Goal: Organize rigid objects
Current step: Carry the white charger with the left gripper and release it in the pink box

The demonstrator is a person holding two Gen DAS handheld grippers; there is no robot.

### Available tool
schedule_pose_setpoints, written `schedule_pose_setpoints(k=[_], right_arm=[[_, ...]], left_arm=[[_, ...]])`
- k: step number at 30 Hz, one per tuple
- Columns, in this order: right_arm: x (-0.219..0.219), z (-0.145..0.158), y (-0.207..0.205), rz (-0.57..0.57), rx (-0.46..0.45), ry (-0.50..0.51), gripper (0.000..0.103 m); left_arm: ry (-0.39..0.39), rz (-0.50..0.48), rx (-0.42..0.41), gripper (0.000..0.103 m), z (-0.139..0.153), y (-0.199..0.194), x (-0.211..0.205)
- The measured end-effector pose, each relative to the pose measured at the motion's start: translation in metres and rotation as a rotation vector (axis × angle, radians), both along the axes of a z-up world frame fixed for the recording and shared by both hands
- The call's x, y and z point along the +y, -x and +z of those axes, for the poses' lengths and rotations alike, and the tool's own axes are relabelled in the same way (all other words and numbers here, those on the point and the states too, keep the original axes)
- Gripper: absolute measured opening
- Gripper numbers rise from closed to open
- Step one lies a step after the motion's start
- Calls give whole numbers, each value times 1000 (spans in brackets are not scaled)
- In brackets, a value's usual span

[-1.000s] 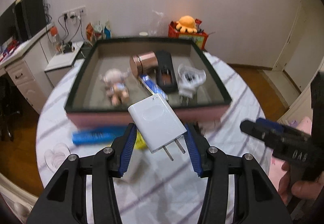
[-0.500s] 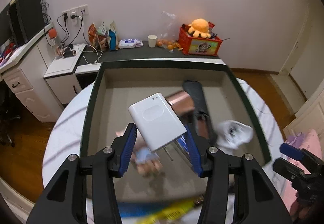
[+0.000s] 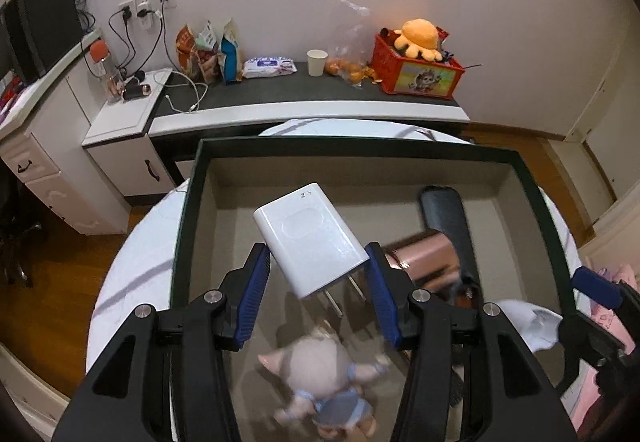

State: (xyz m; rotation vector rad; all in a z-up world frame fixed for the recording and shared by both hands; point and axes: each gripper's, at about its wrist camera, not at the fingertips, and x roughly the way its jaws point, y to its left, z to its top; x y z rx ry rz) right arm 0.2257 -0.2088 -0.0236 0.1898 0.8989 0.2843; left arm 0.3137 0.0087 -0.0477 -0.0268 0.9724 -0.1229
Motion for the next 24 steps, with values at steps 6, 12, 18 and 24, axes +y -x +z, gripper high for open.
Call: schedule_pose_setpoints(k=[6, 12, 18, 24], right_arm=[[5, -1, -15, 7, -2, -8, 81], [12, 0, -16, 24, -2, -8, 81], [13, 3, -9, 25, -6, -9, 81], [18, 12, 13, 32, -23, -1, 81]], left_arm=[[-9, -7, 47, 50, -7, -15, 0], [-50, 20, 112, 78, -17, -23, 1], [-53, 13, 61, 91, -6, -9, 2], [-17, 27, 10, 95, 12, 27, 10]])
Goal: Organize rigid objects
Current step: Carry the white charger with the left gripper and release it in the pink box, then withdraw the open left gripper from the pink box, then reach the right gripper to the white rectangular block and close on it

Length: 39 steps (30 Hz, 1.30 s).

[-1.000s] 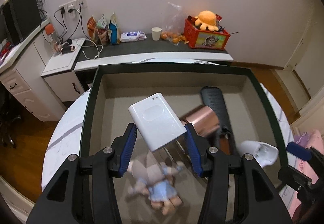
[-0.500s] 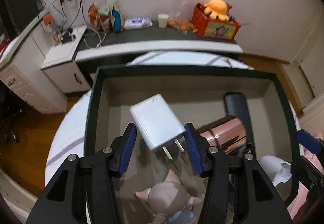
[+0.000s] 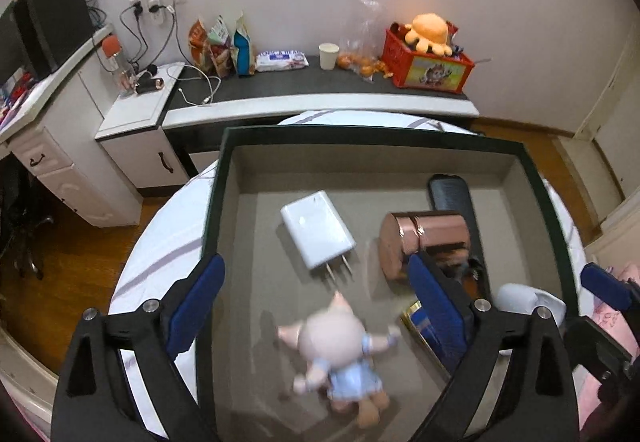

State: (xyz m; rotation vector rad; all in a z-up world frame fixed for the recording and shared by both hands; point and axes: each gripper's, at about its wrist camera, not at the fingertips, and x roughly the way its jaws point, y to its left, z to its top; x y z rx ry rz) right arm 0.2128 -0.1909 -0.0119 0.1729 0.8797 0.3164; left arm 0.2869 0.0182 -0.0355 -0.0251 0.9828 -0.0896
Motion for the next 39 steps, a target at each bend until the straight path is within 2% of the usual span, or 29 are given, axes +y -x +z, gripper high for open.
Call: schedule_pose_setpoints(k=[6, 13, 17, 22, 26, 28, 39], right_arm=[[13, 17, 36, 28, -34, 7, 81], [22, 38, 89, 55, -87, 19, 81], [27, 30, 113, 71, -69, 11, 81], [46, -4, 130, 113, 11, 19, 81], [65, -30, 132, 157, 59, 34, 81], [77, -42, 130, 177, 82, 55, 81], [101, -75, 123, 213, 144, 136, 81]], left_arm=[[26, 22, -51, 96, 20, 61, 5], [-8, 62, -127, 100, 39, 143, 16], [-41, 120, -146, 102, 35, 188, 32], [-50, 177, -93, 102, 12, 224, 54], [-46, 201, -67, 102, -3, 241, 65], [-70, 221, -60, 102, -8, 244, 69], [-33, 242, -41, 102, -24, 241, 94]])
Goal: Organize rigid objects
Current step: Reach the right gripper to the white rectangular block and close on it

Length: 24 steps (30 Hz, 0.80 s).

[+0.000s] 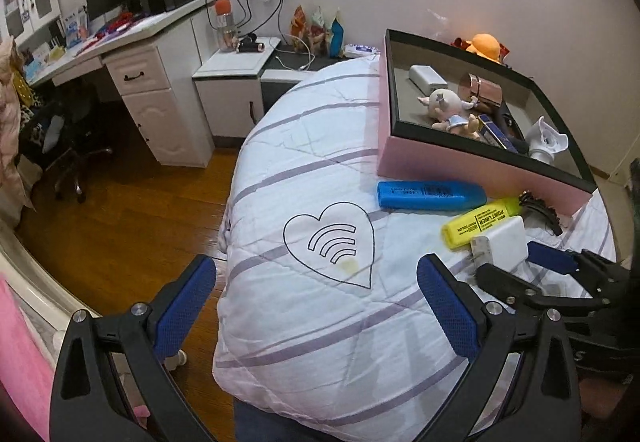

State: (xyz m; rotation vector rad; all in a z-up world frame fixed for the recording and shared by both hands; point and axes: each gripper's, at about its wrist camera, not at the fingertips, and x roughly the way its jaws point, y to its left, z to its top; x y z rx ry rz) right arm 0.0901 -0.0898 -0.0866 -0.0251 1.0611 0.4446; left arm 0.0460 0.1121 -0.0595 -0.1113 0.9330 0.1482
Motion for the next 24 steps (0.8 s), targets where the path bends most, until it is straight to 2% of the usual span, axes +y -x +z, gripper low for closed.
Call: schedule_pose_setpoints(k=[4, 8, 19, 24], right_arm=[[1, -7, -2, -11, -11, 5, 73], [2, -7, -4, -3, -19, -2, 56], [-5, 1, 4, -3, -4, -34, 56], [-12, 16, 6, -12, -26, -60, 56]], left_arm=[[8, -7, 3, 102, -3, -1, 0], [14, -10, 9, 102, -4, -3, -1], [16, -19, 2, 102, -5, -3, -3], [11, -42, -14, 102, 4, -8, -13]])
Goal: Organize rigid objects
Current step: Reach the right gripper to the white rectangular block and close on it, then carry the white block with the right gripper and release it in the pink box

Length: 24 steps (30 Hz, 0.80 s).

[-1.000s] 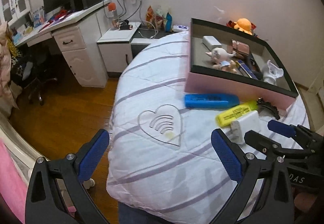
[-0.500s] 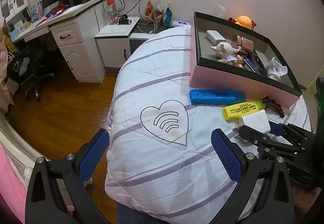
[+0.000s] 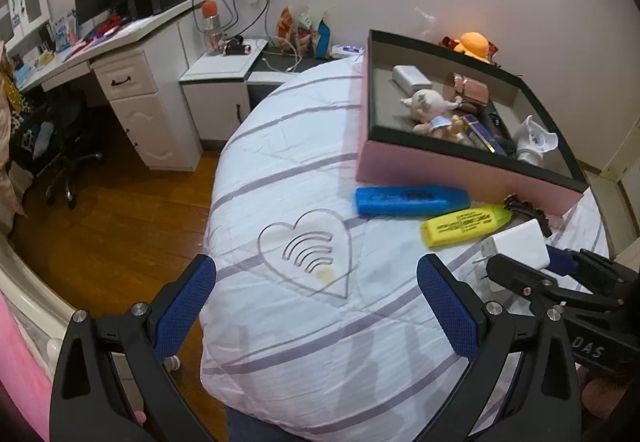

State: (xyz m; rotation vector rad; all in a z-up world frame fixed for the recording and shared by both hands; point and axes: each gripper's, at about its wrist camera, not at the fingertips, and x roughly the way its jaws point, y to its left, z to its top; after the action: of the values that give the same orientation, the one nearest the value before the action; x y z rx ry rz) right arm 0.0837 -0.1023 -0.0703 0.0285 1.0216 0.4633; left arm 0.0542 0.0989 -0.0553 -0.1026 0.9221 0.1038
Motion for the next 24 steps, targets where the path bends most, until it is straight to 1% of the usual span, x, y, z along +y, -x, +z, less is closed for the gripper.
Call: schedule_pose_setpoints(k=[8, 11, 15, 20, 24], right_arm=[[-17, 42, -13, -25, -82, -51, 56], [-26, 58, -27, -47, -120, -59, 56], [-44, 72, -57, -103, -155, -66, 56], [-61, 74, -102, -169, -169, -51, 56], [-68, 61, -131, -211, -137, -35, 56]], left_arm=[[0, -21, -88, 102, 33, -22, -11], [6, -16, -111, 102, 42, -36, -11], [12, -15, -123, 102, 45, -55, -13], [14, -34, -114, 102, 41, -88, -21], [12, -78, -112, 102, 39, -125, -39]])
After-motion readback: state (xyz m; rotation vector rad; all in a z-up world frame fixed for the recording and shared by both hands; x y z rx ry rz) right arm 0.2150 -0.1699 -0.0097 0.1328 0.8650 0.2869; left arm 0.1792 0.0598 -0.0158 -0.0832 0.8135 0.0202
